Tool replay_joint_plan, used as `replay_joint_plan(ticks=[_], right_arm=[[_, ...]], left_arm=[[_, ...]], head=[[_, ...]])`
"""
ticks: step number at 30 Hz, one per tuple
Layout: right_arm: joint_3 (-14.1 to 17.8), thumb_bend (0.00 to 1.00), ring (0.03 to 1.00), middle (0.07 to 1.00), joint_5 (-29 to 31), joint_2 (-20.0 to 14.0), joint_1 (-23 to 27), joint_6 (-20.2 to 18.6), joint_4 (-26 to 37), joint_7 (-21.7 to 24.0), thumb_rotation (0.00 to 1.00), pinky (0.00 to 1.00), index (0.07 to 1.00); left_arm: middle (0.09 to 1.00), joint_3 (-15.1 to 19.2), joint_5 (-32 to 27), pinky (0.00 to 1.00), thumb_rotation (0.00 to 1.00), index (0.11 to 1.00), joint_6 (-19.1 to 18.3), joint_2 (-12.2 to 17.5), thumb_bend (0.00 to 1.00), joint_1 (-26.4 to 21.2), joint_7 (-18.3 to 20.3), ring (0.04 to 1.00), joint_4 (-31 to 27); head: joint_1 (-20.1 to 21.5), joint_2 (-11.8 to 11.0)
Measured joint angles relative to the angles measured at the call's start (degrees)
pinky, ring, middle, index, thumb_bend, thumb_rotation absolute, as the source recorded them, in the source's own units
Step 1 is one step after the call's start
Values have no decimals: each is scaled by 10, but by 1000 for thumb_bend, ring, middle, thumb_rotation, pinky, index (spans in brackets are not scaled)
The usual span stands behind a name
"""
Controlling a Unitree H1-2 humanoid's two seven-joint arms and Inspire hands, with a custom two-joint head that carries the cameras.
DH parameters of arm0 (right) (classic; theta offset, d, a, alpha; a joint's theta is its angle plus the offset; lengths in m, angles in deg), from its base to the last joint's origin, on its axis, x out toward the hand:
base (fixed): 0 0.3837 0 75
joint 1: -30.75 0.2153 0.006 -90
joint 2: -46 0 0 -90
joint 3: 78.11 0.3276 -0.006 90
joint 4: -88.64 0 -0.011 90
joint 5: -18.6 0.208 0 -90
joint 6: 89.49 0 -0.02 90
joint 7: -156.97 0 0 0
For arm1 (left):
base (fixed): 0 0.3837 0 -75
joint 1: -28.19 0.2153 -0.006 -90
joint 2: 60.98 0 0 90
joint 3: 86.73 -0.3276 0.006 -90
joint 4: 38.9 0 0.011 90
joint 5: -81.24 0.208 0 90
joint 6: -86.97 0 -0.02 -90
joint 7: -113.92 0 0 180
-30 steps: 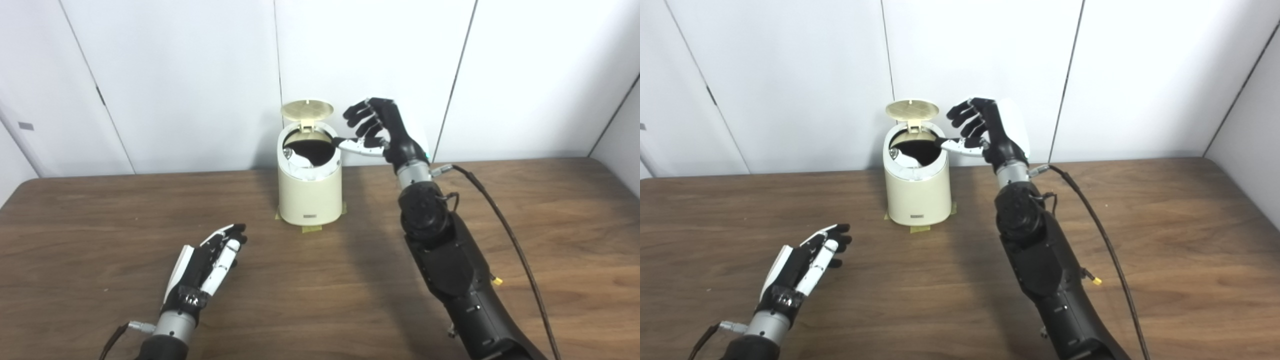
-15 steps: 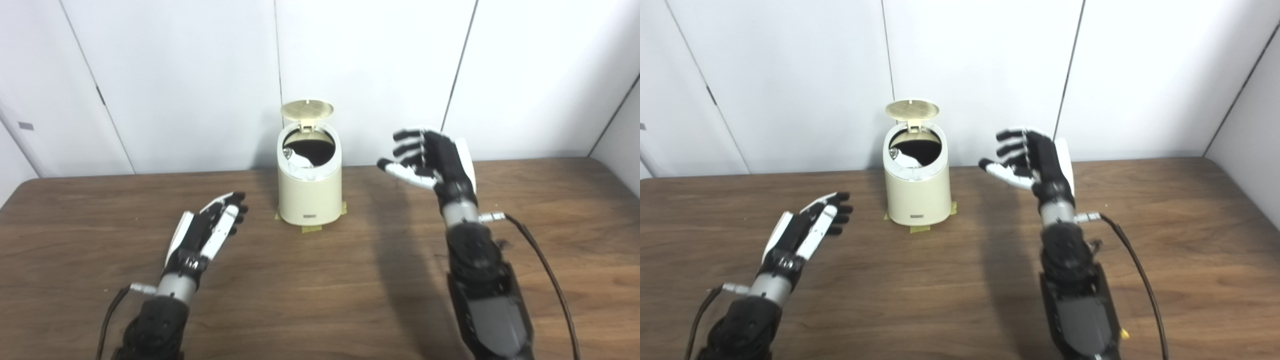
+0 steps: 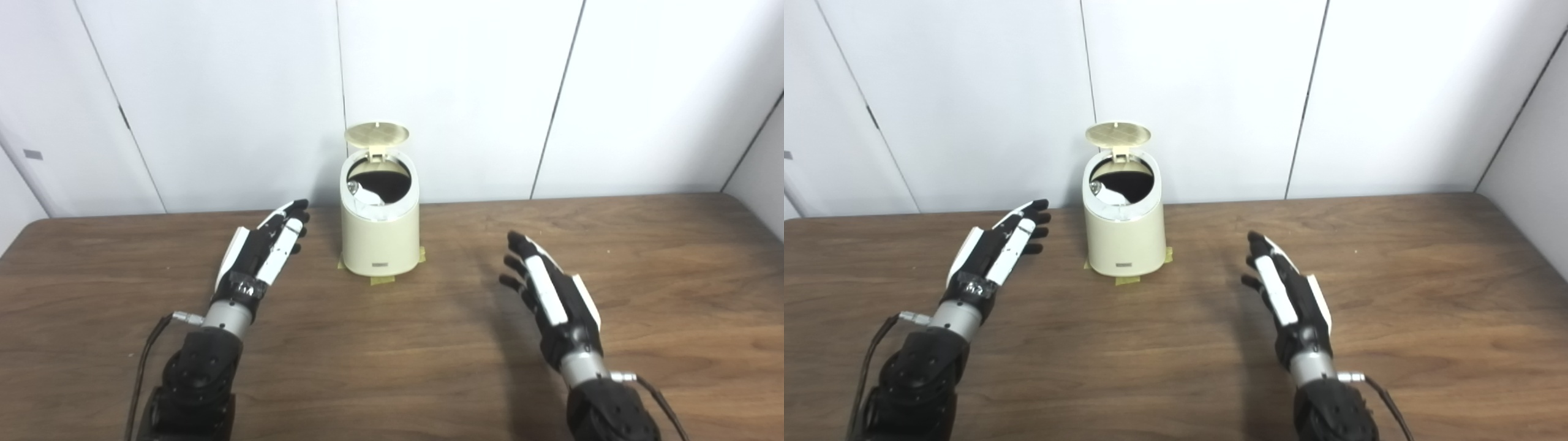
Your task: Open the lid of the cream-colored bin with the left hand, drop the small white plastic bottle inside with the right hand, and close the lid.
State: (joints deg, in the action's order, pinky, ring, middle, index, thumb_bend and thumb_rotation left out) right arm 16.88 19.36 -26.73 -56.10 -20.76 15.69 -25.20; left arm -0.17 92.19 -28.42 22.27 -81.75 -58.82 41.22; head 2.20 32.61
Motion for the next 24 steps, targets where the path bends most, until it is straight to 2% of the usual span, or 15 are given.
replay_joint_plan(ticks=[8, 14, 18, 21, 24], right_arm=[[-2, 496, 919, 931, 5, 7, -34, 60, -17, -9, 973, 863, 917], [2, 523, 913, 927, 10, 6, -39, 90, -44, -14, 983, 850, 917], [2, 521, 910, 920, 11, 3, -40, 106, -50, -16, 976, 848, 912], [2, 532, 904, 913, 18, 2, -40, 109, -55, -16, 984, 846, 913], [3, 524, 895, 913, 28, 1, -40, 110, -60, -14, 987, 828, 916]], left_arm=[[880, -2, 2, 826, 922, 908, 2, 1, 440, -51, -1, 852, 21], [863, -2, 6, 803, 919, 897, 18, 1, 495, -84, -7, 846, 52], [868, -2, 9, 816, 914, 895, 24, 2, 497, -102, -9, 857, 60], [871, -2, 10, 825, 938, 898, 38, 2, 503, -118, -10, 867, 80], [882, -1, 10, 844, 918, 907, 43, 4, 508, -134, -9, 873, 99]], head=[[-13, -11], [-25, -24], [-33, -33], [-37, -41], [-40, -55]])
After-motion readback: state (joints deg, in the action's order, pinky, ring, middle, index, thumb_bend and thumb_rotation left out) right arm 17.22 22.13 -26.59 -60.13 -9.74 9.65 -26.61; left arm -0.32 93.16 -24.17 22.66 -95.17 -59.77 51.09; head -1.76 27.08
